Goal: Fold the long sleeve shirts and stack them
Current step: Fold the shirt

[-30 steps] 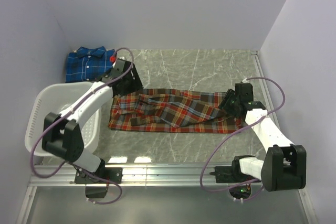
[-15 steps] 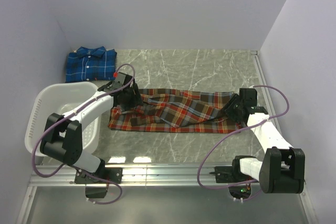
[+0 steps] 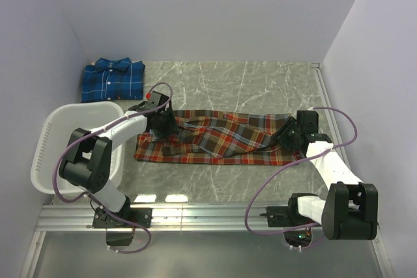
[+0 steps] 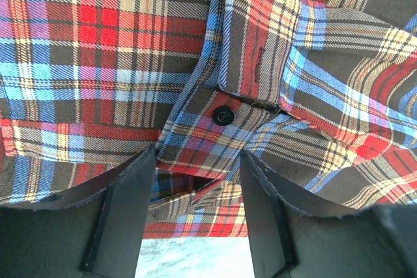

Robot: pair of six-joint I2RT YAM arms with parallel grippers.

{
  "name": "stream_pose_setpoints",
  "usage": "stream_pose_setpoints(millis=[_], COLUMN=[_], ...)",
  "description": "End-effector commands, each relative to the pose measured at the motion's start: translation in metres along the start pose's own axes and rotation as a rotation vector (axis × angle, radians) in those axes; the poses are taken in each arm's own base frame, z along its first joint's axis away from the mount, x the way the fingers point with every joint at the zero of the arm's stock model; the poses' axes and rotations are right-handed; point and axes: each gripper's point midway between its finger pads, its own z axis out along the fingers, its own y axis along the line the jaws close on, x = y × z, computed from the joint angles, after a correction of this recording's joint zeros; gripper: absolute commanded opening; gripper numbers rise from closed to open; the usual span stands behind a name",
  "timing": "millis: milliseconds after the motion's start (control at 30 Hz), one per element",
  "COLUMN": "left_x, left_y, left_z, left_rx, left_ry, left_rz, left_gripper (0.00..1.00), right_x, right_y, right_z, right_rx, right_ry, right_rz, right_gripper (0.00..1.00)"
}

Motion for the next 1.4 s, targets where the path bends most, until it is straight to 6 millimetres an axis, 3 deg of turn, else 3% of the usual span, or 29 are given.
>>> stream_pose_setpoints(millis=[0, 433, 533, 567, 667, 733, 900, 1033, 1367], left_x=[-0.003, -0.006, -0.007, -0.008, -0.013, -0.015, -0.019, -0.018, -0.011], left_y=[-0.006, 0.005, -0.001, -0.002, -0.008, -0.010, -0.013, -0.016, -0.027], left_z=[0.002, 0.014, 0.011, 0.009, 0.001, -0.004, -0.015, -0.020, -0.014], left_rx=[0.014, -0.047, -0.028, -0.023, -0.014, -0.017, -0.029, -0.039, -0.028], left_ry=[-0.013, -0.024, -0.026, -0.029, -0.042, -0.049, -0.060, -0.059, -0.035], left_rz=[-0.008, -0.012, -0.010, -0.010, -0.002, 0.006, 0.017, 0.026, 0.046], left_gripper=[0.60, 0.60, 0.52, 0.42, 0.27, 0.23, 0.23, 0.29, 0.30], right_x=[-0.004, -0.002, -0.003, -0.002, -0.004, -0.004, -0.005, -0.006, -0.002], right_y=[0.002, 0.002, 0.003, 0.002, 0.004, 0.004, 0.005, 0.004, 0.003], right_z=[0.002, 0.005, 0.006, 0.006, 0.006, 0.006, 0.006, 0.006, 0.008], right_rx=[-0.020, -0.027, -0.029, -0.027, -0.030, -0.031, -0.034, -0.031, -0.030], right_ry=[-0.020, -0.012, -0.013, -0.010, -0.014, -0.015, -0.013, -0.015, -0.006], right_rz=[0.008, 0.000, -0.004, -0.004, -0.006, -0.009, -0.014, -0.020, -0.025], right_gripper=[0.59, 0.59, 0.59, 0.59, 0.59, 0.58, 0.59, 0.58, 0.58])
